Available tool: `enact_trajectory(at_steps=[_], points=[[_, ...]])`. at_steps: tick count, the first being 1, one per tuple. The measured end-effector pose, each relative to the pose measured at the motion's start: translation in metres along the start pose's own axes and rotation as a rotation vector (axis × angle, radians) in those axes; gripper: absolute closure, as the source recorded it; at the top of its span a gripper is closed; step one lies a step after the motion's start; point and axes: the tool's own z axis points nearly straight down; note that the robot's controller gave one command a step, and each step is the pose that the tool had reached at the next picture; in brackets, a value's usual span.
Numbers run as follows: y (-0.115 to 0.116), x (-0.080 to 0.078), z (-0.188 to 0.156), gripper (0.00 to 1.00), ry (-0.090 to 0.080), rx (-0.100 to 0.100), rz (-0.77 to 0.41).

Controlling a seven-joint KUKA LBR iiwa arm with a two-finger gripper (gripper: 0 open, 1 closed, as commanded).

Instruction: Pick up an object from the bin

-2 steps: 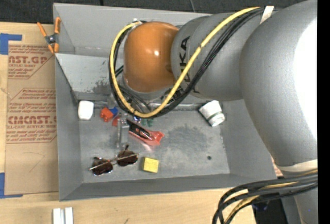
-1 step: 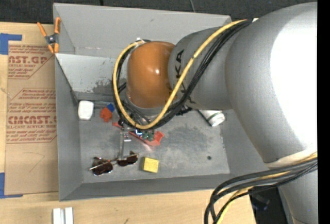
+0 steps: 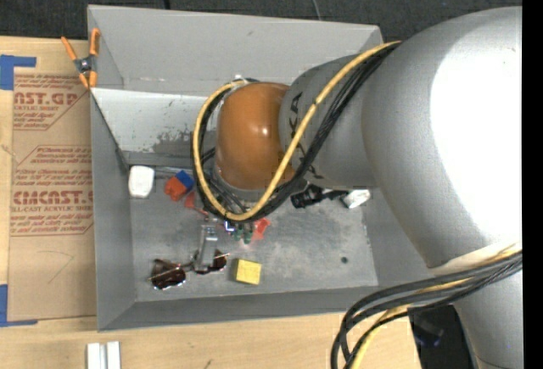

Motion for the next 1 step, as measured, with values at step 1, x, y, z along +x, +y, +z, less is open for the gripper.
enact_trajectory(at_steps=[1], points=[[-0.0043,0.0083,0.0052,0.00,-0.004,0.001,-0.130]])
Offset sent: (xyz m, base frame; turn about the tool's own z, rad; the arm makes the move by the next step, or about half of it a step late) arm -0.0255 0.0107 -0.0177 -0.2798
